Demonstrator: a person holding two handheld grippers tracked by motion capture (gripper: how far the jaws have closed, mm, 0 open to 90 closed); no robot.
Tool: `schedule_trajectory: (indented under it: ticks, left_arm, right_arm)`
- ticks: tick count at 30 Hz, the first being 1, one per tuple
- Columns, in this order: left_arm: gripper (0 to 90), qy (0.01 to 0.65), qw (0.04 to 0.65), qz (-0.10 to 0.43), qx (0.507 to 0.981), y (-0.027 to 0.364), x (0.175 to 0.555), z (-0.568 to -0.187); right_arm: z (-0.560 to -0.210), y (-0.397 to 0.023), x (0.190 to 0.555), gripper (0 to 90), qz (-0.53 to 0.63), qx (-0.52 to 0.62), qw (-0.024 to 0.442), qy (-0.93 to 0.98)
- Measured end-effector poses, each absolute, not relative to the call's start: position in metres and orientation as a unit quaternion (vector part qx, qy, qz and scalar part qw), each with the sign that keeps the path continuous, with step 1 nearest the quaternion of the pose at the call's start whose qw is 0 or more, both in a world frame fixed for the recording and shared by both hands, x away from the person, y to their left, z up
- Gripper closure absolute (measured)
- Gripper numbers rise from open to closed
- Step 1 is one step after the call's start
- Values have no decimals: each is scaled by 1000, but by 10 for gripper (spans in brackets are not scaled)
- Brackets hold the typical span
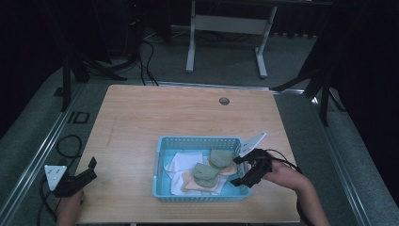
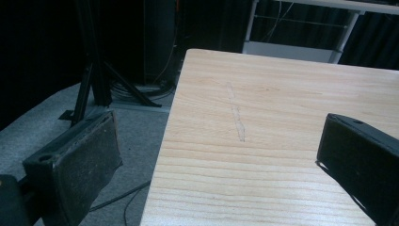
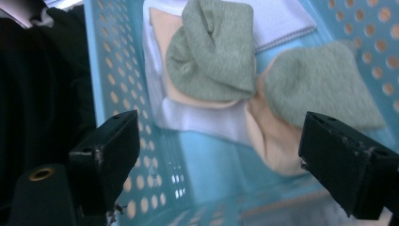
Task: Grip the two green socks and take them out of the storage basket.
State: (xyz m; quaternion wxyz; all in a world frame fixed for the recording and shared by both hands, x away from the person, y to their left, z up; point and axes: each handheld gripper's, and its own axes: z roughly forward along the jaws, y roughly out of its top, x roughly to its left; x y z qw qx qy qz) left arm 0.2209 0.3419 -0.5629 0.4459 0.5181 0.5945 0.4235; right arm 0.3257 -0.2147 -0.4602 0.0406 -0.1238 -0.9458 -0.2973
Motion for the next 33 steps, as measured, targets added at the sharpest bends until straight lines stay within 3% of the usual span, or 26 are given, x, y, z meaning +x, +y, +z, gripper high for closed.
schedule_trajectory:
  ticks: [13,33]
  left_arm:
    - [5,594,447,423,518,342,221,-563]
    - [5,595,450,421,516,343,221,-563]
  right_arm:
    - [-471,-173,331,159,-266,-79,57,-959]
    - [-496,-117,327,329,-209,-18,59,-976]
